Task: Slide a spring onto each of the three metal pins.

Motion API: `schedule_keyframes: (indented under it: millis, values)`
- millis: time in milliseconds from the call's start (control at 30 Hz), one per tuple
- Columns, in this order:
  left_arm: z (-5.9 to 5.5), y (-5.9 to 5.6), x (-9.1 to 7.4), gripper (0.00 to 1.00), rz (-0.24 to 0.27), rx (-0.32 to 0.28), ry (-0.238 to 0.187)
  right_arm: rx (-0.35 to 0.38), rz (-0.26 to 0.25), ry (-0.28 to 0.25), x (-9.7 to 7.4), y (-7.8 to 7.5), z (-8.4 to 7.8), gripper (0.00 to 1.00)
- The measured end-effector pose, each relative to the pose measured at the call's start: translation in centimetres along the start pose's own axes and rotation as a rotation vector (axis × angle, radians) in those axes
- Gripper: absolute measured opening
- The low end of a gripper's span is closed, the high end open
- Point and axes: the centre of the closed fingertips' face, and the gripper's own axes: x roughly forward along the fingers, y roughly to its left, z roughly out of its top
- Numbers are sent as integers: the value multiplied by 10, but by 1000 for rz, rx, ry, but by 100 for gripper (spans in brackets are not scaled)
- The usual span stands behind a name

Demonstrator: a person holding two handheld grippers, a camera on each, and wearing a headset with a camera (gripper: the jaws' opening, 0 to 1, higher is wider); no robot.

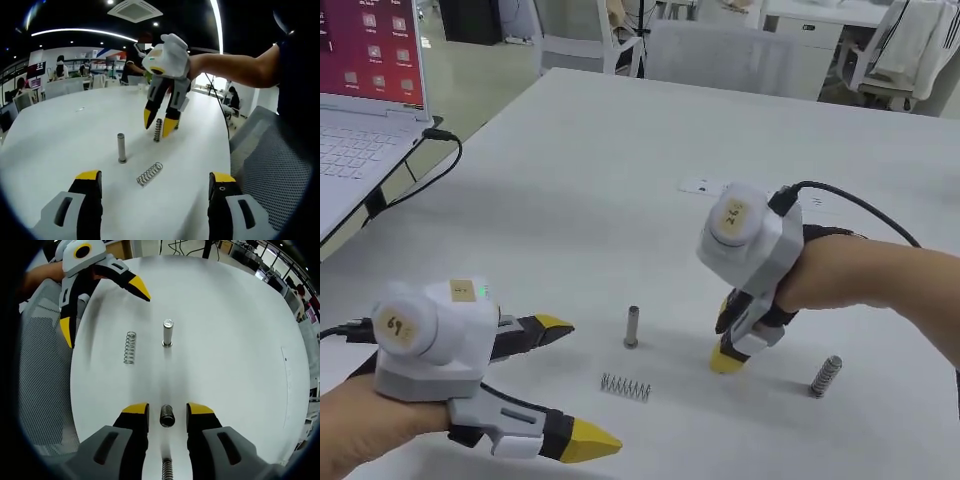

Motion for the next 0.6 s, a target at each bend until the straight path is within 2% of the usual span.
schedule_keyframes:
  millis: [600]
  values:
    - [1,-2,-1,85,-1,5,0,-41,-10,-37,-9,4,21,29]
